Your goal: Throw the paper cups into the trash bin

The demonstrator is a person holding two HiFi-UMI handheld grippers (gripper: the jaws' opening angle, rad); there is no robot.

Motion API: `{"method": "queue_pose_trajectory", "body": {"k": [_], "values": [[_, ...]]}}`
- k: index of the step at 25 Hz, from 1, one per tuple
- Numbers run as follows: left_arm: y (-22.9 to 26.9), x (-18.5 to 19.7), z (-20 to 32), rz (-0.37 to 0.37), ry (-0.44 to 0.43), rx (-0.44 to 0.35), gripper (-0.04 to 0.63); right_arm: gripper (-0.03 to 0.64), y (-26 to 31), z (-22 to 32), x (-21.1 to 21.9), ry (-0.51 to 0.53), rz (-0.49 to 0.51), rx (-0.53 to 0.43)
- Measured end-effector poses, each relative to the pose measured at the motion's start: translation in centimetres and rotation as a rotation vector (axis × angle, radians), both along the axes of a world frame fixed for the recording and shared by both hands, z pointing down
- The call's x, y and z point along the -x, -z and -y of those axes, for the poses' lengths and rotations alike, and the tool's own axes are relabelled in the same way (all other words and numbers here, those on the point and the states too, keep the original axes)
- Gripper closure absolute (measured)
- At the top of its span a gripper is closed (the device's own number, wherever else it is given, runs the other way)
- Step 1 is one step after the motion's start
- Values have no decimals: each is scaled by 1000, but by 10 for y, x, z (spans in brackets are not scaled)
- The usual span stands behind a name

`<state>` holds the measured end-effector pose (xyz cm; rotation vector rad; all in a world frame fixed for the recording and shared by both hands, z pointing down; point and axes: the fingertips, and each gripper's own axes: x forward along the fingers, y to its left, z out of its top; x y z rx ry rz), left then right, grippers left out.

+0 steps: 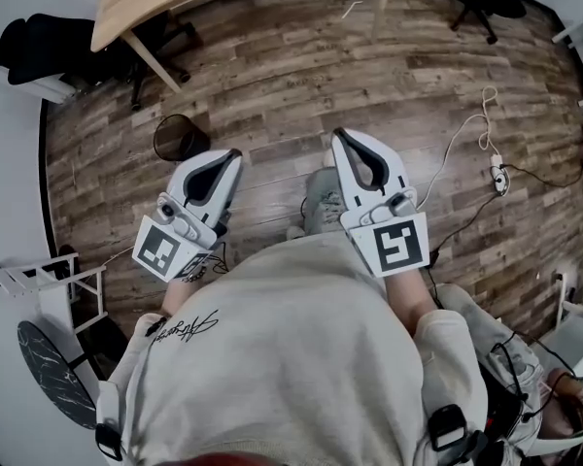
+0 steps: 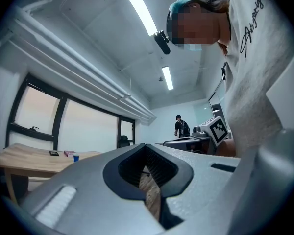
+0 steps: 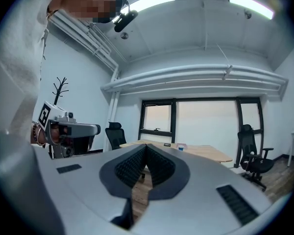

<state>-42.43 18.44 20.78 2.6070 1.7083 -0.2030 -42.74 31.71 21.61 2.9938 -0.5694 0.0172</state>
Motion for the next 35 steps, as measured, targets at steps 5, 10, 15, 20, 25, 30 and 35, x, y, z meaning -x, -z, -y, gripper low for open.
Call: {"method": "queue_pose_trajectory", "body": {"k": [5, 10, 15, 20, 25, 30, 35], "values": [[-2, -34, -7, -5, 24, 2, 592, 607, 0, -8, -38, 19, -13, 5], [-4, -76, -25, 4, 43, 0, 592, 607, 3, -25, -83, 47, -27, 5], [2, -120, -49, -3, 63, 9, 592, 607, 7, -40, -130, 90, -28, 17], [10, -159, -71, -7, 73, 15, 592, 607, 14, -59, -175, 112, -42, 12], [8, -197, -90, -7, 109, -3, 592, 607, 19, -88, -213, 116, -54, -3], [13, -231, -117, -27, 121, 7, 592, 607, 23, -118, -248, 125, -70, -2], [13, -254, -150, -34, 106, -2, 592, 607, 24, -144, -272, 137, -76, 0]]}}
